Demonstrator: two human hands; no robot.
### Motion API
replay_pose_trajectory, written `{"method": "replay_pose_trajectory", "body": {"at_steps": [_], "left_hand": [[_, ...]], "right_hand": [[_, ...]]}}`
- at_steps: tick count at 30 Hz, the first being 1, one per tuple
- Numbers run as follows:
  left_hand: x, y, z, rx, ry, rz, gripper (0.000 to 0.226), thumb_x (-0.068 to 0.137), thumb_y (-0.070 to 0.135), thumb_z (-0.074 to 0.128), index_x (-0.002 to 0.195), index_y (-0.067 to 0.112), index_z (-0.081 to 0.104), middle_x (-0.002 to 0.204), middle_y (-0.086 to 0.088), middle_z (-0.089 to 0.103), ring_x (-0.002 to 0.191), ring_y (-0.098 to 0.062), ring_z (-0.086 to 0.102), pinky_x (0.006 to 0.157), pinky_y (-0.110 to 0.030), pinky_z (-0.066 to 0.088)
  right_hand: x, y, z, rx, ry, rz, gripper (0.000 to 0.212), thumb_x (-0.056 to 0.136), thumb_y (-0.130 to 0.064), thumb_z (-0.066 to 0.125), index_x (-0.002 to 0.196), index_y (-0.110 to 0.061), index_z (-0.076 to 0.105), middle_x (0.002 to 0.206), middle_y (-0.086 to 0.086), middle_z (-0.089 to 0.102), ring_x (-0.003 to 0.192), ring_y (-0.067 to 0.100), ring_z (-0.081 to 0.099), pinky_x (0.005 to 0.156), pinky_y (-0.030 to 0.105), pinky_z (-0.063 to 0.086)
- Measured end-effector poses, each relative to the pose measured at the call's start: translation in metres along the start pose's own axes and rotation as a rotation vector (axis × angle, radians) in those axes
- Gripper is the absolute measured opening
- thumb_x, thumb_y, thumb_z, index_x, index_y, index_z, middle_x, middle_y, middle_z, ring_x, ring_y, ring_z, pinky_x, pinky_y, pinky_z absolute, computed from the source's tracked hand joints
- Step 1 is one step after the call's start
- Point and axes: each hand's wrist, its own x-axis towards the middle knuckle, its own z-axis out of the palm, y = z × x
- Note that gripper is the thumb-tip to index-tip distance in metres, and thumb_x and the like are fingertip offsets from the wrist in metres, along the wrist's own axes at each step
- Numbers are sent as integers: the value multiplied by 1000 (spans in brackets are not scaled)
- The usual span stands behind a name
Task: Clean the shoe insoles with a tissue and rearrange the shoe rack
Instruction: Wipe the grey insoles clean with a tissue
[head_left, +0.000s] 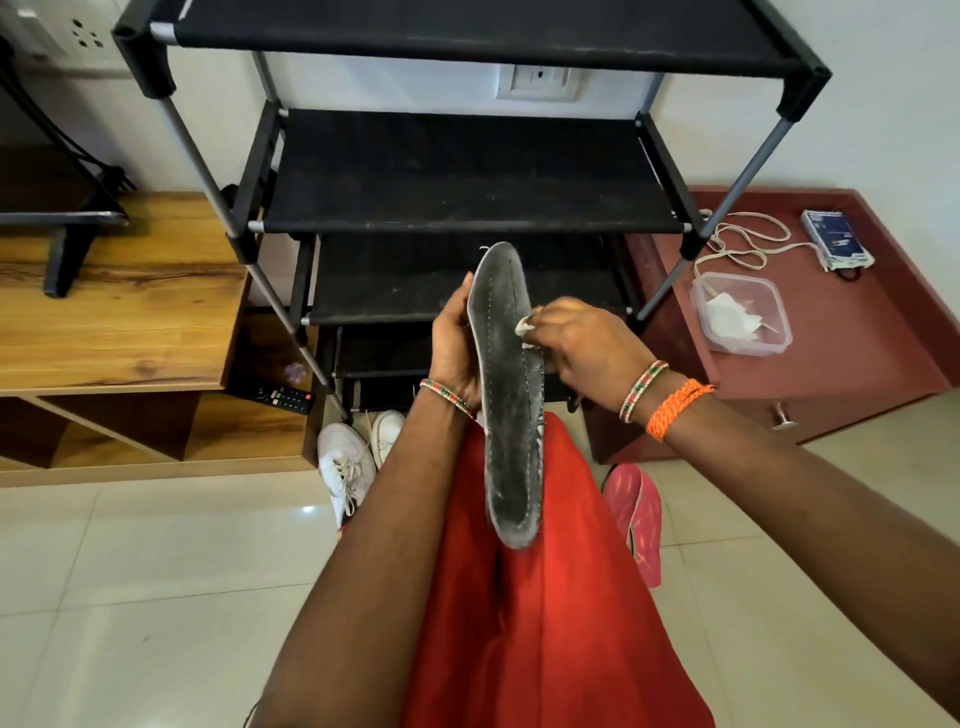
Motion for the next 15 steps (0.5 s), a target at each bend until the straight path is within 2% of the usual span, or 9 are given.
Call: {"method": "replay_pose_trajectory", "body": {"at_steps": [2,5,8,10,12,15], "left_hand": [[-8,-1,5,20,-50,-49,59,87,51,40,78,1,70,74,-14,66,69,-22,67,66,-33,57],[-14,3,7,141,10,-85,51,90,38,38,82,-4,67,74,-16,65,68,-24,66,66,-33,57],[-4,8,-1,242,253,14,35,96,22,36,80,-1,57,57,-8,64,55,-17,63,54,-21,53],[5,12,-9,251,370,84,34,99,20,35,79,3,57,55,-5,65,61,-18,61,57,-23,51],[12,14,-17,235,448,98,38,100,27,33,87,2,58,76,-11,66,76,-22,60,69,-28,51],[16,13,-24,165,450,90,60,98,45,30,120,-5,54,112,-23,61,106,-38,57,96,-44,46]], "right_hand": [[3,-1,2,-30,-55,39,32,68,-5,75,100,-5,69,96,8,68,95,30,60,68,43,56],[4,-7,5,-70,-72,73,28,77,-6,67,106,-5,67,103,7,66,103,27,55,72,41,54],[4,-3,6,-46,-36,118,27,82,2,57,105,-6,68,101,5,67,102,27,54,73,43,54],[3,-1,7,-8,-6,90,30,77,8,56,99,-5,70,95,6,68,95,29,57,70,44,54],[-1,-6,6,33,27,8,30,72,10,55,92,-5,71,88,7,69,86,31,61,65,43,56],[-13,-22,4,98,37,-139,35,71,1,42,90,-7,71,85,6,70,82,30,65,66,37,57]]}}
